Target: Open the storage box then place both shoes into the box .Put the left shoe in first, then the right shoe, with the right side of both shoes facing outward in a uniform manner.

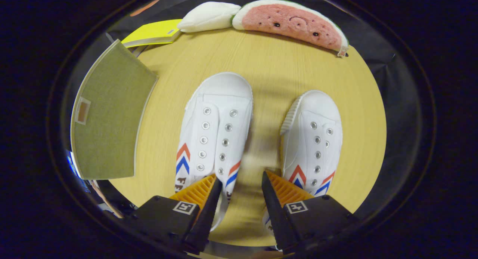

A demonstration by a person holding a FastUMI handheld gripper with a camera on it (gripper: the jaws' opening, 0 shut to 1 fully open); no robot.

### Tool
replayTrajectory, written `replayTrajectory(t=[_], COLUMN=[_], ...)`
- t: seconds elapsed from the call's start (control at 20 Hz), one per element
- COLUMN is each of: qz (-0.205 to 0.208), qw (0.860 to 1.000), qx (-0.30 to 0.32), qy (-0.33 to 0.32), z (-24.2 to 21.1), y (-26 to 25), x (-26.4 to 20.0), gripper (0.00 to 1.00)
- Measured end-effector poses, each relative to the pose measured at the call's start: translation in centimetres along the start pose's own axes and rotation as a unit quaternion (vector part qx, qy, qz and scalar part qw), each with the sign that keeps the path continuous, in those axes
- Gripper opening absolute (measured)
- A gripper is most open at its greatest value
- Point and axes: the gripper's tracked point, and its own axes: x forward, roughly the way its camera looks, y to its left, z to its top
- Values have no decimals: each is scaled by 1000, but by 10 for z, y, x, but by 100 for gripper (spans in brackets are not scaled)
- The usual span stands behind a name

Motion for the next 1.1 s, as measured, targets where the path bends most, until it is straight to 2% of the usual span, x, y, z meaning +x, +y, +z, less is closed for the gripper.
replayTrajectory(t=[0.15, 0.25, 0.55, 0.65, 1.1], qz=[24, 24, 2, 7, -13], qw=[999, 999, 998, 996, 979], qx=[22, 44, 66, 84, 131], qy=[-10, -4, -21, -33, -153], z=[0, -2, -7, -6, 10], y=[11, 12, 14, 23, 74], x=[-2, -3, -29, -46, -150], gripper=[24, 7, 6, 6, 6])
